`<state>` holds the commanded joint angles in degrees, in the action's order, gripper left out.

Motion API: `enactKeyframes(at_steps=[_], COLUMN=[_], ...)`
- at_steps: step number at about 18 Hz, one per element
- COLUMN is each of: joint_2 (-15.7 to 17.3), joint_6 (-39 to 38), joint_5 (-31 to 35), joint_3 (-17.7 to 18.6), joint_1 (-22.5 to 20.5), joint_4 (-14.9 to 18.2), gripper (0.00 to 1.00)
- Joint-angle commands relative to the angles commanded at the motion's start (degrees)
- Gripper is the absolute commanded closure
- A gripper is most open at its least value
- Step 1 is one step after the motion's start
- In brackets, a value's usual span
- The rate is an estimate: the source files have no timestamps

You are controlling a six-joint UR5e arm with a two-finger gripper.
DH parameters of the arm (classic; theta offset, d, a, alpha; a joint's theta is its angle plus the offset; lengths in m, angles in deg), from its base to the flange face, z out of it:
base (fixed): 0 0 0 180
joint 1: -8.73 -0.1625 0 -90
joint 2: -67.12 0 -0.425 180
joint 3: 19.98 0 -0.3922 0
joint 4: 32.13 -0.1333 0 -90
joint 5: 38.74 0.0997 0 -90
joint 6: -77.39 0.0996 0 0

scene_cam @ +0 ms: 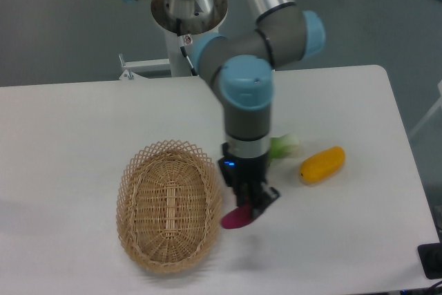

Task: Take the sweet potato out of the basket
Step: 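Lift the sweet potato up and out of the basket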

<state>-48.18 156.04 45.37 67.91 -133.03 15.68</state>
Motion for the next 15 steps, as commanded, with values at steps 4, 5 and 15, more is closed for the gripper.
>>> enactKeyframes(at_steps=[4,5,15], joint_2=[-2.38,-2.64,-2.21], joint_6=[1.50,1.51,2.03], joint_5=[0.17,0.18,0.18], joint_3=[-1.58,-1.93,-1.06], joint_1=[-0.09,-0.09,0.00], joint_4=[0.00,0.00,-0.09], gripper=[0.67,0.67,0.67])
